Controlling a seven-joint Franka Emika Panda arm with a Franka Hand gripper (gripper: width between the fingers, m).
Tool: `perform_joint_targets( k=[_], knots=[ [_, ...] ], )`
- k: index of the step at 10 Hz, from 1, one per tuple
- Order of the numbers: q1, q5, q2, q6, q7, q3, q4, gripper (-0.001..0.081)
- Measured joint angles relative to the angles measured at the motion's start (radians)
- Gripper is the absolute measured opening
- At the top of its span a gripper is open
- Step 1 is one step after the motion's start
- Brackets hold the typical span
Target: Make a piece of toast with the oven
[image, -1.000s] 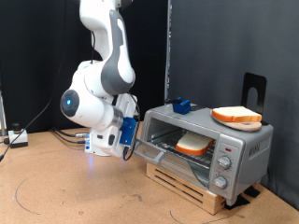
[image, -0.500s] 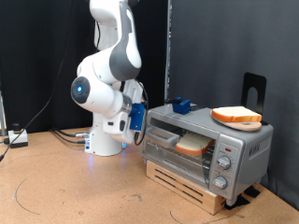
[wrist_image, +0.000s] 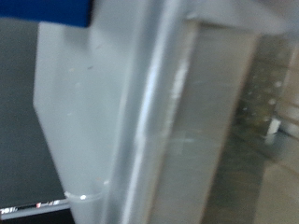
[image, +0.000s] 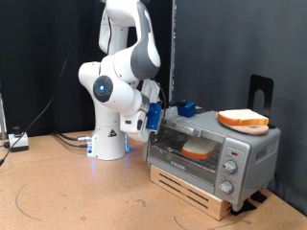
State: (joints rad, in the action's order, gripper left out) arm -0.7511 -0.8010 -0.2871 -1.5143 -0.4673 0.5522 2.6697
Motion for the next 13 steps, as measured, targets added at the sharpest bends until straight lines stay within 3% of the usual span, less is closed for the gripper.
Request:
perform_joint_targets(
  k=[3, 8, 10, 13],
  knots=[
    [-0.054, -0.006, 0.023, -0.063, 0.022, -0.028, -0.019, 0.0805],
    [-0.149, 0.067, 0.143, -0.076, 0.075, -0.092, -0.116, 0.0805],
    [-0.148, 0.055, 0.147, -0.080, 0.069, -0.091, -0.120, 0.0805],
    [-0.148, 0.032, 0.247, -0.076, 0.089, -0.093, -0.216, 0.0805]
  ],
)
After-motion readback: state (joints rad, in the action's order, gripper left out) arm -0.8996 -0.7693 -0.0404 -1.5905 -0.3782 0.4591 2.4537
